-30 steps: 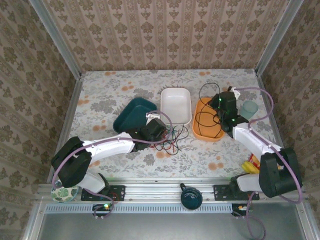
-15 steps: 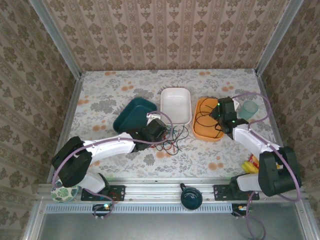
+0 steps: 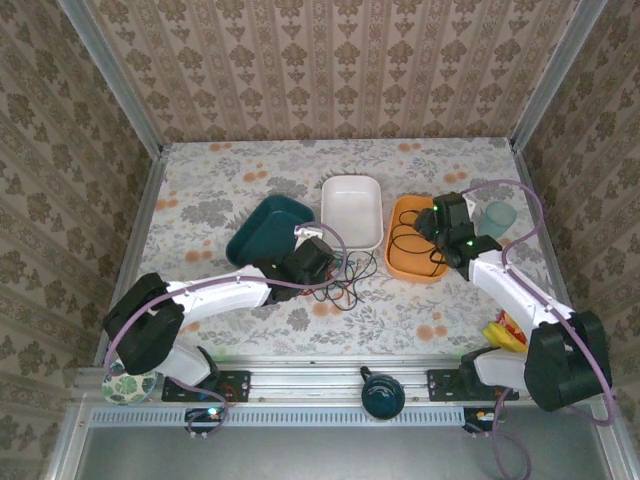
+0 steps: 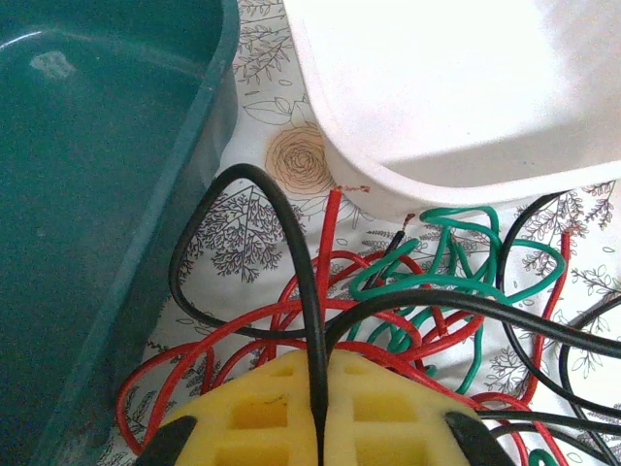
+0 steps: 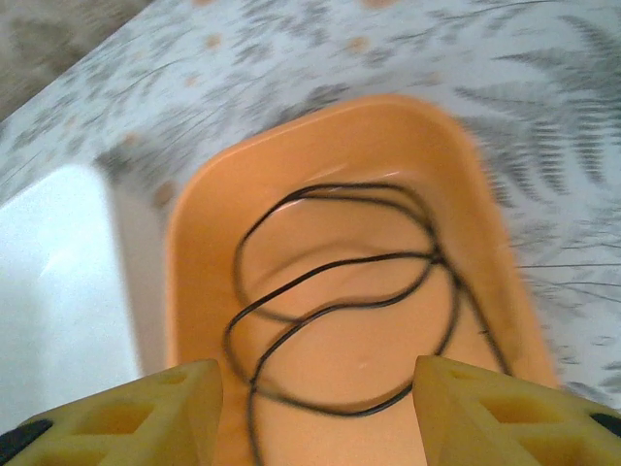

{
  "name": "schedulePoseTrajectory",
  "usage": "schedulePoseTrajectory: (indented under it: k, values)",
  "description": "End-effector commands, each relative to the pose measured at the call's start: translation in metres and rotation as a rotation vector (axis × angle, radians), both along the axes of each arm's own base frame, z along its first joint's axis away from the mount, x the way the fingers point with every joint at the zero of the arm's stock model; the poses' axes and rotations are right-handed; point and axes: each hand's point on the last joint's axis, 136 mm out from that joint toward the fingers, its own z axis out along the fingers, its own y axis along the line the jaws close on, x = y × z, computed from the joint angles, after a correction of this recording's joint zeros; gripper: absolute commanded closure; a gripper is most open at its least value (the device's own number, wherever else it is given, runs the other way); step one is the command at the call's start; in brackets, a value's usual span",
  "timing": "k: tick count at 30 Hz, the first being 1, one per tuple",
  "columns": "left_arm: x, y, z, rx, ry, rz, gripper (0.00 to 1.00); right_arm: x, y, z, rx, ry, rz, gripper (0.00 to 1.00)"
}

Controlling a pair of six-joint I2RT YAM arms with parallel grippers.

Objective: Untangle the cables

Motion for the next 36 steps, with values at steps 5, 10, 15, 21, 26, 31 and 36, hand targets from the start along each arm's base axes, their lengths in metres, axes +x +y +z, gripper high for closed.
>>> schedulePoseTrajectory:
  k: [5, 10, 15, 21, 26, 31, 36]
  values:
    - [0.001, -0.009, 0.007, -0.037, -0.026, -0.033, 1.00, -0.058, 0.164, 0.024, 0.126, -0.074, 0.817, 0.45]
    - [0.001, -0.014, 0.010, -0.069, -0.039, -0.051, 1.00, -0.084, 0.206, 0.007, 0.129, -0.024, 0.989, 0.45]
    - [0.001, -0.012, 0.013, -0.066, -0.045, -0.045, 1.00, -0.064, 0.199, -0.026, 0.036, 0.065, 0.909, 0.45]
    - [-0.001, -0.010, 0.011, -0.060, -0.044, -0.042, 1.00, -0.057, 0.205, -0.047, 0.026, 0.135, 0.915, 0.67]
    - [-0.001, -0.003, 0.006, -0.034, -0.037, -0.019, 0.90, -0.044, 0.187, -0.018, -0.016, 0.031, 0.792, 1.00]
    - [0.001, 0.004, -0.008, -0.001, -0.010, 0.014, 0.57, -0.035, 0.164, 0.051, -0.011, -0.161, 0.653, 1.00]
    - [0.004, 0.002, -0.015, 0.016, 0.004, 0.013, 0.53, -0.032, 0.131, 0.119, 0.024, -0.363, 0.475, 1.00]
